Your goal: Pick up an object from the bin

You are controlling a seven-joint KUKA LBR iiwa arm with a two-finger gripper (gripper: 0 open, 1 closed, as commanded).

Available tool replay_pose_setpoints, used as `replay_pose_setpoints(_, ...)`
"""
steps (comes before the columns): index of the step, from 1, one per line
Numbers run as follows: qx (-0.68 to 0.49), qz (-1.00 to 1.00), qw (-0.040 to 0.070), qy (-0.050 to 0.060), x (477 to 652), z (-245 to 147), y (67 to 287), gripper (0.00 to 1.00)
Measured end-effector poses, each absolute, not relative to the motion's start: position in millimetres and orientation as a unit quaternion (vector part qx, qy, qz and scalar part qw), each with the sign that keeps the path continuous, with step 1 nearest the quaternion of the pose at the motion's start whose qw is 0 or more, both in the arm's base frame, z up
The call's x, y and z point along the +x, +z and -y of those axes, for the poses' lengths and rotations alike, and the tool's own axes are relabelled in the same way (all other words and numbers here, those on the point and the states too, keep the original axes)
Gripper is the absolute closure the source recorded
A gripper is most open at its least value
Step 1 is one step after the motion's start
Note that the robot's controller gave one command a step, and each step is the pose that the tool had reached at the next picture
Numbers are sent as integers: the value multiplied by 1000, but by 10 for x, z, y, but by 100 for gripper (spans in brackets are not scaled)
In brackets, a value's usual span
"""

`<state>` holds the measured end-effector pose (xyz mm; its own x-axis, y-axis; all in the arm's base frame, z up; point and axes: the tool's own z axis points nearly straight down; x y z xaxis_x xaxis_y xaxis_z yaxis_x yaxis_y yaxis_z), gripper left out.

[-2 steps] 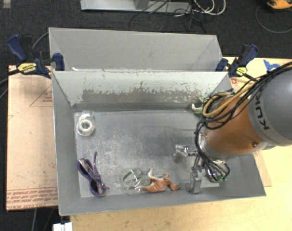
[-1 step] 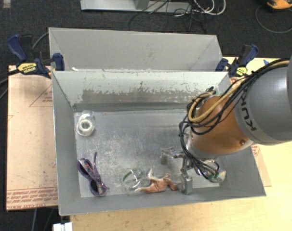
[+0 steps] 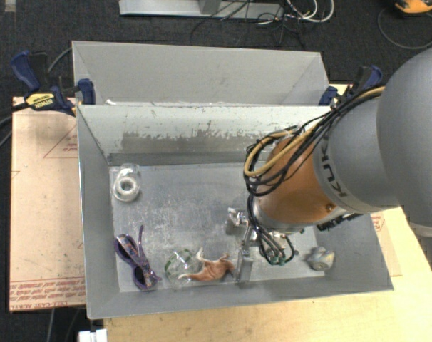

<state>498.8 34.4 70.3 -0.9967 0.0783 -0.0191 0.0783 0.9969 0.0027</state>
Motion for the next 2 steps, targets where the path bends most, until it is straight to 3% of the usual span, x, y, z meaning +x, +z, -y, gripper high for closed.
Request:
replay_pose_setpoints(1, -88, -996, 16, 2, 4838, -484, 752, 0)
replay_pose_setpoints(2, 39, -999, 13, 2, 4861, -936, 708, 0)
